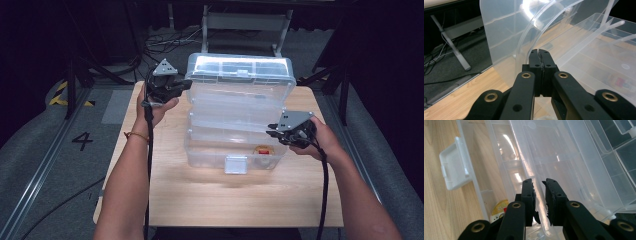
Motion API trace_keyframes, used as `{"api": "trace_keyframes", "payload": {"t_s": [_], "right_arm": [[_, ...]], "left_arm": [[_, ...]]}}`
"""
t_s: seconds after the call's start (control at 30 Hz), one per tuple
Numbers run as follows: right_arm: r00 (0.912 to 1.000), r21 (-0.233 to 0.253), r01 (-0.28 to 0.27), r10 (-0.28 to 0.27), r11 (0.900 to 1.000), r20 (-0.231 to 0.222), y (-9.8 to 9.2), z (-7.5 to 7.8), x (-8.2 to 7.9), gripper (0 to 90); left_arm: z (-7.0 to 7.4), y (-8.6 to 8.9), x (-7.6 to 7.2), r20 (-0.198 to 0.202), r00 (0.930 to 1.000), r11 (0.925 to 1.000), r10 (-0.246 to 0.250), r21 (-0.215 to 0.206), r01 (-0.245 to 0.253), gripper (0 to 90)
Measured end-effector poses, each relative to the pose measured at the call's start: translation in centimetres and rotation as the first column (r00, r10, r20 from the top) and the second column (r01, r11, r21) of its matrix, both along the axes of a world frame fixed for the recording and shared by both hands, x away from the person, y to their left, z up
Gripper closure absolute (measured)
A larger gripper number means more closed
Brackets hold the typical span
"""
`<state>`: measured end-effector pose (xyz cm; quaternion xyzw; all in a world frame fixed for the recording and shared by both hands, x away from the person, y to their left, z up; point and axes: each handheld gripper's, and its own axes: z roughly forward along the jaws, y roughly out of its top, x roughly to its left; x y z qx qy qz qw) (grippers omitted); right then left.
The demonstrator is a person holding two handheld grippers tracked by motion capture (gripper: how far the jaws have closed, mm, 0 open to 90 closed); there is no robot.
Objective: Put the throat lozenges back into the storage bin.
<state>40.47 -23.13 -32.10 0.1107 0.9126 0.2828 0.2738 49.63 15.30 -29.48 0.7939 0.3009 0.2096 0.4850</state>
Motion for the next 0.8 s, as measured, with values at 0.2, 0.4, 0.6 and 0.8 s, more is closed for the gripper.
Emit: {"api": "trace_keyframes", "payload": {"t_s": [0.2, 0.4, 0.6, 0.8], "right_arm": [[1.0, -0.001, -0.004, 0.004, 1.0, 0.0, -0.1, -0.3, -0.4, 78.0], [0.9999, -0.009, -0.009, 0.009, 1.0, 0.005, 0.0, -0.6, -0.7, 78.3], [0.9999, -0.006, -0.011, 0.011, 1.0, -0.002, -0.3, -0.7, -0.9, 78.8], [0.9999, -0.004, -0.011, 0.011, 1.0, 0.007, -0.5, -0.9, -1.2, 79.3]], "left_arm": [[-0.3, 0.4, -1.0, 0.004, 0.9994, 0.9993, -0.036, -0.011, 0.036, 90.0], [-0.7, 0.5, -1.9, 0.013, 0.9983, 0.9983, -0.058, -0.011, 0.058, 90.0], [-1.0, 0.7, -2.7, 0.02, 0.997, 0.9971, -0.075, -0.009, 0.075, 90.0], [-1.1, 0.7, -3.3, 0.029, 0.996, 0.9965, -0.084, 0.002, 0.084, 90.0]]}}
